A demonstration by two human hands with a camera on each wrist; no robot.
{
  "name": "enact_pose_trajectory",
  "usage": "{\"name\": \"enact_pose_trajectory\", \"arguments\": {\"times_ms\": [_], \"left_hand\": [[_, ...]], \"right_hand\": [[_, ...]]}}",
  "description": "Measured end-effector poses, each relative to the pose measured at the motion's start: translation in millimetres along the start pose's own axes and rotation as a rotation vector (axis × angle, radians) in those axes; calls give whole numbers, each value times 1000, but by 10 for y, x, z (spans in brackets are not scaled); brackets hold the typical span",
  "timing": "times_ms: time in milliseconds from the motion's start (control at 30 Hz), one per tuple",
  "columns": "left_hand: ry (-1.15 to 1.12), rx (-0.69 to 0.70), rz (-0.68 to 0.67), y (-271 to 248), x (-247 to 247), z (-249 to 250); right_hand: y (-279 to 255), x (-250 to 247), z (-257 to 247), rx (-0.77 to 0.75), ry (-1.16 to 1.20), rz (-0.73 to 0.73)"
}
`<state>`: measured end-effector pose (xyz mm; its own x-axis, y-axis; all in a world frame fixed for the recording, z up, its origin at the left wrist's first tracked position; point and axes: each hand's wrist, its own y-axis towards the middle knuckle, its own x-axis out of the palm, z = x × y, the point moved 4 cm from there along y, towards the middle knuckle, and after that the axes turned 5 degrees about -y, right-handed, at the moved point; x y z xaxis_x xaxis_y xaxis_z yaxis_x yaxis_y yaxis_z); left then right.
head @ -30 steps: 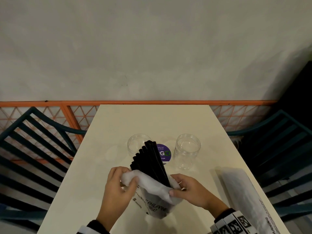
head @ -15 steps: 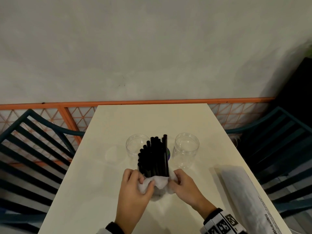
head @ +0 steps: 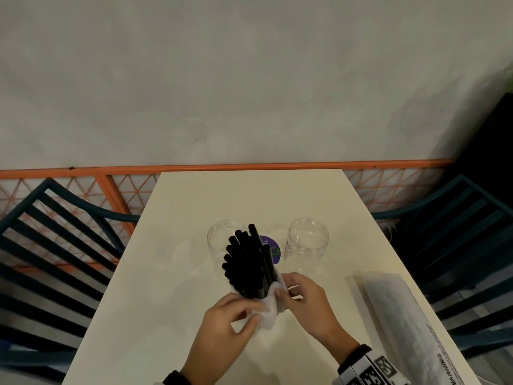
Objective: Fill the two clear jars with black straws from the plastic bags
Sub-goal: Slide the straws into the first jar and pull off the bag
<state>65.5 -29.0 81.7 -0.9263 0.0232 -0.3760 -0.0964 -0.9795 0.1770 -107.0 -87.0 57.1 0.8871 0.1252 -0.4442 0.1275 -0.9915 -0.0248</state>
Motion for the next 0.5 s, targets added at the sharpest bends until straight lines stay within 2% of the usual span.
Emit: {"name": "enact_pose_trajectory", "arguments": {"times_ms": [67,133,233,300,400,433,500], "left_hand": [[3,-12,85,38,-32,-12],[10,-26,110,50,-51,-38],[8,-29,39,19,-29,-58],[-6,-3,-22,-9,-20,-14],[-32,0,-104,-18,-36,37],[-7,17,-100,-12,-72,92],[140,172,42,30,-198,312]], "right_hand": [[-18,51,-2,2,81,-75],[-60,96,-3,5,155,-239],[-108,104,-17,-33,22,-374],[-96,100,-27,-69,-38,-346],[-68,72,11,-40,25,-248],[-68,69,37,-20,56,-235],[-82,73,77,0,91,-233]]}}
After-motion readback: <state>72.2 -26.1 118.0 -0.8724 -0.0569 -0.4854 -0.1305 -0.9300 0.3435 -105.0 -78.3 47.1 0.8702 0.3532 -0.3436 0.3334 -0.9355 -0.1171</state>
